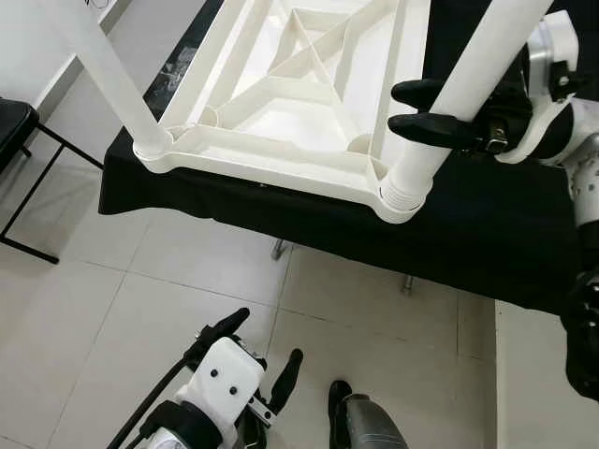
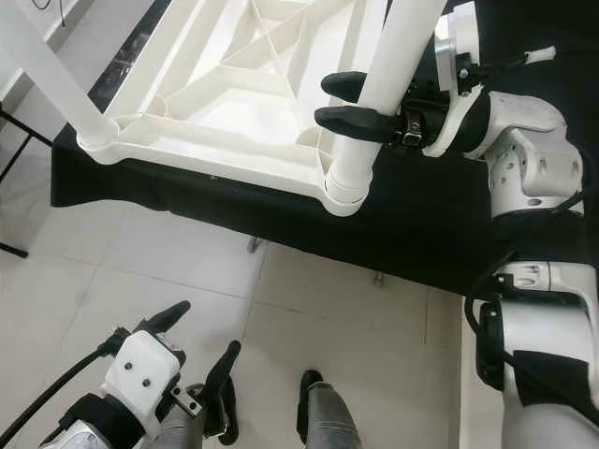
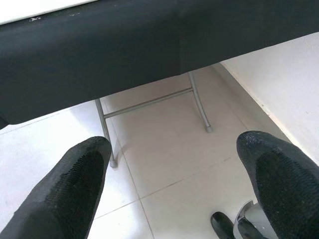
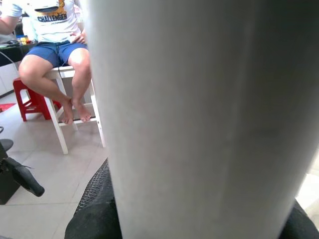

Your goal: Building children table

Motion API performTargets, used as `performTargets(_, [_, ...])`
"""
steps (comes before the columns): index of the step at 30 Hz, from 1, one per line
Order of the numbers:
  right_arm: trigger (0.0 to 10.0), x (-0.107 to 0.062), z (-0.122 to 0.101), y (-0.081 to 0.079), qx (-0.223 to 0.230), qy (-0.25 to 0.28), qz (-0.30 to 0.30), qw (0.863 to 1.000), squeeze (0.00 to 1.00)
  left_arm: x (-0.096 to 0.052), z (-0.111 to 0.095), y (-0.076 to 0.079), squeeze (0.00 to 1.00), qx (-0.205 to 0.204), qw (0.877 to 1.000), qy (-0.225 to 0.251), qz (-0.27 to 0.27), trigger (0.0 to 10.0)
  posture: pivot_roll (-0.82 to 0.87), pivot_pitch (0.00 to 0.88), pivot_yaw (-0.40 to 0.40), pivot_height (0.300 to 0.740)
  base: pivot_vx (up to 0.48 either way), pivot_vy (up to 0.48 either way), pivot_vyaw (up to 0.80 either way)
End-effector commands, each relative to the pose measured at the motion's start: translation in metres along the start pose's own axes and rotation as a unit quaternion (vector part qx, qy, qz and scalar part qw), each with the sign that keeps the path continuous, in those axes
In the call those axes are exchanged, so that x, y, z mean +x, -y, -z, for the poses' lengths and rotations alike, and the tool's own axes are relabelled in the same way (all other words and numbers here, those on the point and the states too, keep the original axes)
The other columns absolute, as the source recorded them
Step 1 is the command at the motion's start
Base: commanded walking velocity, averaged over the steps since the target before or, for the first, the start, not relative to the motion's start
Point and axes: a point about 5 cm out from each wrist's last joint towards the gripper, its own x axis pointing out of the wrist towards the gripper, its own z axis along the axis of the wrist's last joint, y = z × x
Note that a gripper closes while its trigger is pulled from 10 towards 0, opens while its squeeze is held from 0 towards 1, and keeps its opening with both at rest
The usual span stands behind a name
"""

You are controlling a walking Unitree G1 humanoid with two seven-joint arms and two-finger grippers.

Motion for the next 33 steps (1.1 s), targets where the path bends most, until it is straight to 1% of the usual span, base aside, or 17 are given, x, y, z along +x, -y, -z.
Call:
performTargets(1, [10.0, -0.003, 0.014, -0.002, 0.021, -0.035, -0.002, 0.999, 0.00, -0.004, 0.001, 0.003, 0.00, -0.005, 1.000, -0.006, 0.004, 10.0, 0.07, 0.440, 0.011, 0.740, 0.000, 0.000, 0.00])
performTargets(9, [10.0, 0.002, 0.014, -0.010, 0.025, -0.035, -0.048, 0.998, 0.00, -0.004, 0.001, 0.003, 0.00, -0.004, 1.000, -0.006, 0.005, 10.0, 0.08, 0.440, 0.015, 0.740, 0.000, 0.000, 0.00])
performTargets(11, [10.0, 0.010, 0.014, -0.016, 0.017, -0.043, -0.069, 0.997, 0.00, -0.004, 0.001, 0.003, 0.00, -0.004, 1.000, -0.006, 0.004, 10.0, 0.08, 0.441, 0.015, 0.740, 0.000, 0.000, 0.00])
performTargets(14, [10.0, 0.015, 0.014, -0.018, 0.010, -0.051, -0.078, 0.996, 0.00, -0.004, 0.000, 0.003, 0.00, -0.003, 1.000, -0.006, 0.004, 10.0, 0.08, 0.440, 0.014, 0.740, 0.000, 0.000, 0.00])
performTargets(17, [10.0, 0.016, 0.015, -0.019, 0.006, -0.057, -0.080, 0.995, 0.00, -0.004, 0.000, 0.003, 0.00, -0.003, 1.000, -0.006, 0.004, 10.0, 0.08, 0.440, 0.014, 0.740, 0.000, 0.000, 0.00])
performTargets(28, [10.0, 0.019, 0.016, -0.013, 0.000, -0.075, -0.060, 0.995, 0.00, -0.003, 0.001, 0.003, 0.00, -0.002, 1.000, -0.005, 0.003, 10.0, 0.07, 0.437, 0.009, 0.740, 0.000, 0.000, 0.00])
performTargets(30, [10.0, 0.021, 0.019, -0.011, 0.001, -0.085, -0.042, 0.996, 0.00, -0.003, 0.001, 0.003, 0.00, -0.002, 1.000, -0.005, 0.003, 10.0, 0.07, 0.437, 0.009, 0.740, 0.000, 0.000, 0.00])
performTargets(31, [10.0, 0.022, 0.022, -0.008, 0.003, -0.093, -0.023, 0.995, 0.00, -0.002, 0.001, 0.003, 0.00, -0.001, 1.000, -0.005, 0.002, 10.0, 0.07, 0.436, 0.007, 0.740, 0.000, 0.000, 0.00])
performTargets(33, [10.0, 0.023, 0.026, -0.007, 0.009, -0.099, -0.010, 0.995, 0.00, -0.002, 0.001, 0.003, 0.00, -0.001, 1.000, -0.005, 0.002, 10.0, 0.07, 0.436, 0.007, 0.740, 0.000, 0.000, 0.00])
